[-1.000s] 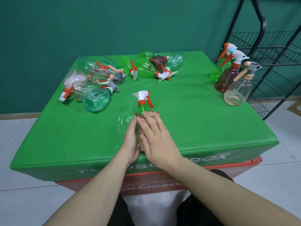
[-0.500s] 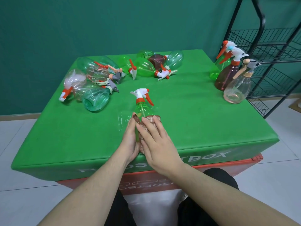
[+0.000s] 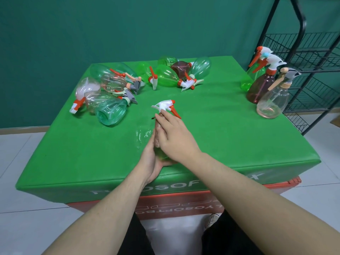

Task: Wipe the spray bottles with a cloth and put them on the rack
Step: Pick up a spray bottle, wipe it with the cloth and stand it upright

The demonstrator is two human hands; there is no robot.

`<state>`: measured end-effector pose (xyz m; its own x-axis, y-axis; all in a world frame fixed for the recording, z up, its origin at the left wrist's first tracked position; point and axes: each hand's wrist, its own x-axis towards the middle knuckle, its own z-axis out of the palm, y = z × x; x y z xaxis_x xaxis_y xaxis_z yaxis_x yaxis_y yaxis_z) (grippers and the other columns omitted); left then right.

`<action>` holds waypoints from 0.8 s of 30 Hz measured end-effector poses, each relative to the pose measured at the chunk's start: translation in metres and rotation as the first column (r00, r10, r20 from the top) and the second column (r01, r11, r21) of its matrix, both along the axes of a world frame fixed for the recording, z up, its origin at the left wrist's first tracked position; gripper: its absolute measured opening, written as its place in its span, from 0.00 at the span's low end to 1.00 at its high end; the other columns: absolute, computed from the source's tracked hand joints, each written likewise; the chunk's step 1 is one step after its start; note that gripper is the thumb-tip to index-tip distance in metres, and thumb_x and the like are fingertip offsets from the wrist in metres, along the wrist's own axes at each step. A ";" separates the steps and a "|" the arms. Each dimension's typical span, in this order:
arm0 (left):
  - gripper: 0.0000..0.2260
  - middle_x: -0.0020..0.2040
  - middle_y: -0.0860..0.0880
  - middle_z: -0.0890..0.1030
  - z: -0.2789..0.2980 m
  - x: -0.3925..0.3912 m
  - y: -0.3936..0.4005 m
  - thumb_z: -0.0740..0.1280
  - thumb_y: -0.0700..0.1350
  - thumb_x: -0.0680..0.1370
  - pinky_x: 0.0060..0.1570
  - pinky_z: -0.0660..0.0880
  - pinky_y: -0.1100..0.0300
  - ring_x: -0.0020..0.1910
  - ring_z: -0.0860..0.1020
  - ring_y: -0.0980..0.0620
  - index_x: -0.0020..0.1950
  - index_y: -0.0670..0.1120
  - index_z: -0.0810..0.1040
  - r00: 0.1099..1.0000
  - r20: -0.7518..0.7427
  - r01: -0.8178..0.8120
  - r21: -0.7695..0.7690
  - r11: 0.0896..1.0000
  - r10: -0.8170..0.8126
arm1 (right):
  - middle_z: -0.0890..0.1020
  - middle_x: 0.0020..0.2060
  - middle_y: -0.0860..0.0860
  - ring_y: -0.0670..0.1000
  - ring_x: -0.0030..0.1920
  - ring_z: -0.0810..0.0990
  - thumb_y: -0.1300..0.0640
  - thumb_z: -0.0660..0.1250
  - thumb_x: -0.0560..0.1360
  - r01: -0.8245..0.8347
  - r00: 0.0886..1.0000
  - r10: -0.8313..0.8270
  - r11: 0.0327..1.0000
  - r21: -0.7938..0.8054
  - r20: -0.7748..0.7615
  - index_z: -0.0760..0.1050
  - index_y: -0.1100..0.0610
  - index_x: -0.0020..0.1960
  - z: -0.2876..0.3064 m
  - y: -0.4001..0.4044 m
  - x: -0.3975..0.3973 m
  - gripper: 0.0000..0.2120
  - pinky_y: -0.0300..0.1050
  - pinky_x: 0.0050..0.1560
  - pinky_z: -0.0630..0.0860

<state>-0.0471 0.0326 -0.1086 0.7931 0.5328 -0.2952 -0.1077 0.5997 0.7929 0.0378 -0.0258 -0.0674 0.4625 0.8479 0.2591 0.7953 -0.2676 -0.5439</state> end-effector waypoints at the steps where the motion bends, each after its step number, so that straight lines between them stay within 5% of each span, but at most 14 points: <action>1: 0.18 0.59 0.52 0.86 0.000 0.000 0.000 0.52 0.59 0.86 0.57 0.78 0.37 0.56 0.85 0.51 0.65 0.58 0.79 1.000 -0.004 -0.004 -0.006 1.000 0.004 | 0.64 0.79 0.52 0.55 0.76 0.63 0.53 0.55 0.85 0.011 0.999 -0.011 1.000 -0.006 -0.034 0.66 0.55 0.78 0.002 0.003 0.001 0.23 0.49 0.78 0.59; 6: 0.19 0.58 0.51 0.86 -0.002 -0.002 -0.001 0.51 0.59 0.87 0.54 0.79 0.38 0.55 0.85 0.50 0.63 0.57 0.80 1.000 -0.013 -0.013 -0.020 1.000 0.013 | 0.63 0.79 0.52 0.56 0.76 0.64 0.53 0.55 0.85 0.034 0.997 -0.034 0.999 -0.001 -0.068 0.66 0.56 0.78 -0.003 0.000 -0.003 0.23 0.49 0.77 0.60; 10: 0.19 0.61 0.52 0.85 -0.007 0.000 -0.001 0.52 0.58 0.87 0.45 0.82 0.54 0.58 0.84 0.55 0.66 0.55 0.79 0.999 0.008 -0.046 -0.039 0.998 0.047 | 0.67 0.77 0.56 0.57 0.75 0.64 0.54 0.54 0.84 0.006 0.999 -0.011 0.996 0.085 0.051 0.69 0.60 0.76 -0.019 -0.014 -0.013 0.23 0.51 0.78 0.59; 13: 0.22 0.64 0.48 0.84 -0.010 0.001 0.001 0.53 0.58 0.87 0.49 0.82 0.60 0.62 0.82 0.53 0.70 0.47 0.77 0.999 0.025 -0.046 -0.063 0.997 0.048 | 0.69 0.75 0.58 0.59 0.75 0.64 0.54 0.52 0.83 -0.010 0.990 -0.008 0.992 0.127 0.143 0.69 0.61 0.75 -0.031 -0.025 -0.015 0.24 0.56 0.77 0.60; 17: 0.27 0.67 0.44 0.82 -0.012 0.001 0.001 0.52 0.60 0.86 0.57 0.81 0.58 0.66 0.80 0.48 0.70 0.42 0.78 0.999 0.012 -0.049 -0.046 0.998 0.049 | 0.65 0.78 0.56 0.62 0.79 0.58 0.53 0.52 0.84 -0.043 0.969 0.021 0.996 0.084 0.245 0.66 0.58 0.78 -0.046 -0.038 -0.021 0.24 0.61 0.77 0.59; 22: 0.31 0.57 0.41 0.86 -0.014 0.000 0.001 0.54 0.66 0.83 0.54 0.83 0.56 0.56 0.85 0.46 0.53 0.44 0.89 1.000 -0.018 -0.003 -0.015 1.000 0.003 | 0.63 0.79 0.53 0.63 0.80 0.56 0.55 0.56 0.83 -0.120 0.925 0.083 0.990 0.079 0.370 0.64 0.56 0.79 -0.063 -0.051 -0.026 0.24 0.65 0.77 0.58; 24: 0.33 0.59 0.39 0.85 -0.011 -0.001 0.003 0.65 0.69 0.76 0.55 0.83 0.53 0.56 0.85 0.44 0.62 0.42 0.85 0.998 -0.054 -0.011 -0.001 1.000 0.011 | 0.63 0.79 0.52 0.62 0.80 0.56 0.55 0.57 0.82 -0.145 0.910 0.103 0.987 0.074 0.402 0.64 0.55 0.79 -0.067 -0.056 -0.027 0.25 0.65 0.78 0.57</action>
